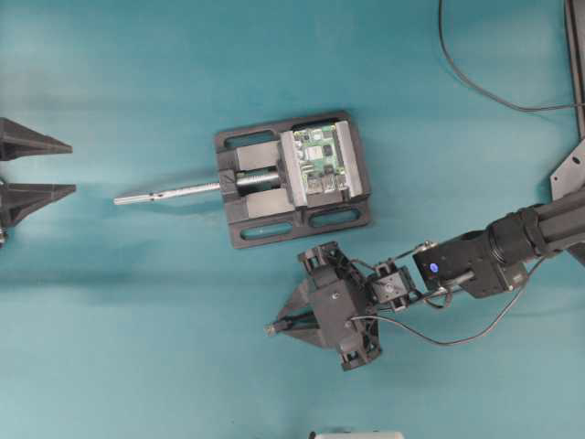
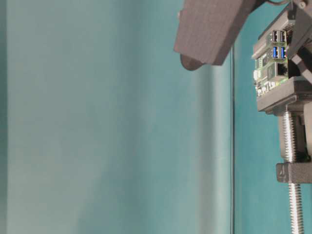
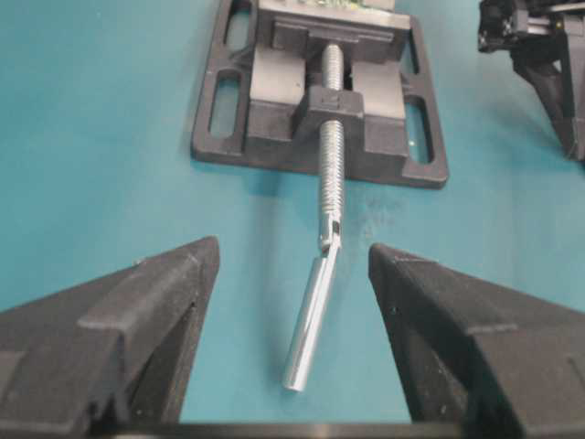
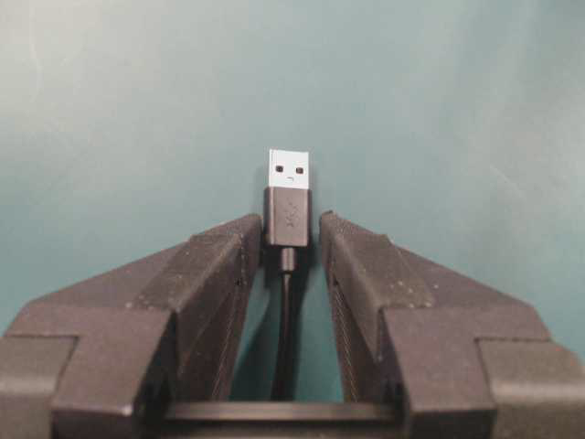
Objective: Insert the USB into the fixed PCB.
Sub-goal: 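Lift the held black USB plug with the right gripper, rotating it upright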
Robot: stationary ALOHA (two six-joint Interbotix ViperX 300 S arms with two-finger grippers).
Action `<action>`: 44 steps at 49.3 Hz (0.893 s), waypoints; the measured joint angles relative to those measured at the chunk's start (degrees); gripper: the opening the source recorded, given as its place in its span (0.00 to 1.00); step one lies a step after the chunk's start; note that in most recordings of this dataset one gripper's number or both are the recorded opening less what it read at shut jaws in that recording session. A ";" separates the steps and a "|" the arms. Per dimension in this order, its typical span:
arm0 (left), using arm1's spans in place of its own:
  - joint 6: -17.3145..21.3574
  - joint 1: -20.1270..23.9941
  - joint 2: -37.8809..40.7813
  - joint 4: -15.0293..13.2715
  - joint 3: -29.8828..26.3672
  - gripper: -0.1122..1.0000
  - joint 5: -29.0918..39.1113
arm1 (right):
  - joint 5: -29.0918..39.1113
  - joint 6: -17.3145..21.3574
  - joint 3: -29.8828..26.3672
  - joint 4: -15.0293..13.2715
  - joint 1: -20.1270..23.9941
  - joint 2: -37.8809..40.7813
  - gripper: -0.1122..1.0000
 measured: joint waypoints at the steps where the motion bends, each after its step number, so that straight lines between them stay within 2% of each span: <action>1: 0.00 0.00 0.00 0.00 0.00 0.80 0.00 | 0.18 0.00 0.09 0.09 -0.09 0.00 0.45; 15: 0.00 0.97 0.00 0.00 0.53 0.80 0.00 | 0.88 0.00 0.35 0.09 0.97 0.00 0.29; 38: -1.85 0.97 -0.09 0.00 1.93 0.80 -2.11 | 0.97 -0.09 1.76 0.00 1.14 -0.09 0.29; 44: -1.85 0.97 0.00 0.00 1.93 0.80 -2.11 | 1.05 -0.53 1.85 1.41 1.14 -0.44 0.29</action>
